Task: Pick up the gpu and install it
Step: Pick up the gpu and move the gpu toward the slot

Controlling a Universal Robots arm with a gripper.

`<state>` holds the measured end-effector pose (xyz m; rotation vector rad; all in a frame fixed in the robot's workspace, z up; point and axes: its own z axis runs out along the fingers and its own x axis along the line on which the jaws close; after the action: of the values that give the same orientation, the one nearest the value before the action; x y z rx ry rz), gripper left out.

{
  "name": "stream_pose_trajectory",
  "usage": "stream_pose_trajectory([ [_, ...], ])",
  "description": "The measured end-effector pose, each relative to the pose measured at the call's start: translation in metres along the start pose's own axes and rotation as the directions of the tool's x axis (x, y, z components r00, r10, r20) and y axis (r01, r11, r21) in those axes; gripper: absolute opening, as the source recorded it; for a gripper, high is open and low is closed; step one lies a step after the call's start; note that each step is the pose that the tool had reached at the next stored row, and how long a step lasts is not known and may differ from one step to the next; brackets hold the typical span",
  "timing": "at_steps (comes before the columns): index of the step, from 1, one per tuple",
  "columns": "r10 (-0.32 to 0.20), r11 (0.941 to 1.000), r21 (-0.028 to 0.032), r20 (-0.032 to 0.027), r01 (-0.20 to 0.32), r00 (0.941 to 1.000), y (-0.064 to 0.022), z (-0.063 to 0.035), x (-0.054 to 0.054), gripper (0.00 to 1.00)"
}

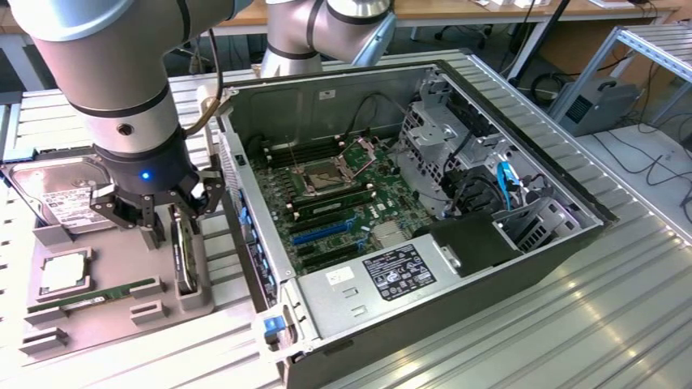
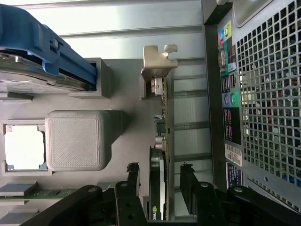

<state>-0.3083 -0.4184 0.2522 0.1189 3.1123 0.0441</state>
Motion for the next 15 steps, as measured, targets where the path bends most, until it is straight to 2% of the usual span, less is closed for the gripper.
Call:
stream_pose_trajectory([
  [4, 0.0, 1.0, 0.0, 0.0, 0.0, 1.0, 0.0, 0.0, 0.0, 0.47],
  [6, 0.0, 1.0, 0.0, 0.0, 0.0, 1.0, 0.0, 0.0, 0.0, 0.34],
  [8, 0.0, 1.0, 0.0001, -0.0001, 0.0, 1.0, 0.0, 0.0, 0.0, 0.34],
  [9, 0.0, 1.0, 0.0001, 0.0, 0.0, 1.0, 0.0, 0.0, 0.0, 0.28],
  [10, 0.0, 1.0, 0.0, 0.0, 0.0, 1.0, 0.0, 0.0, 0.0, 0.26],
  [15, 0.0, 1.0, 0.0, 0.0, 0.0, 1.0, 0.0, 0.0, 0.0, 0.26],
])
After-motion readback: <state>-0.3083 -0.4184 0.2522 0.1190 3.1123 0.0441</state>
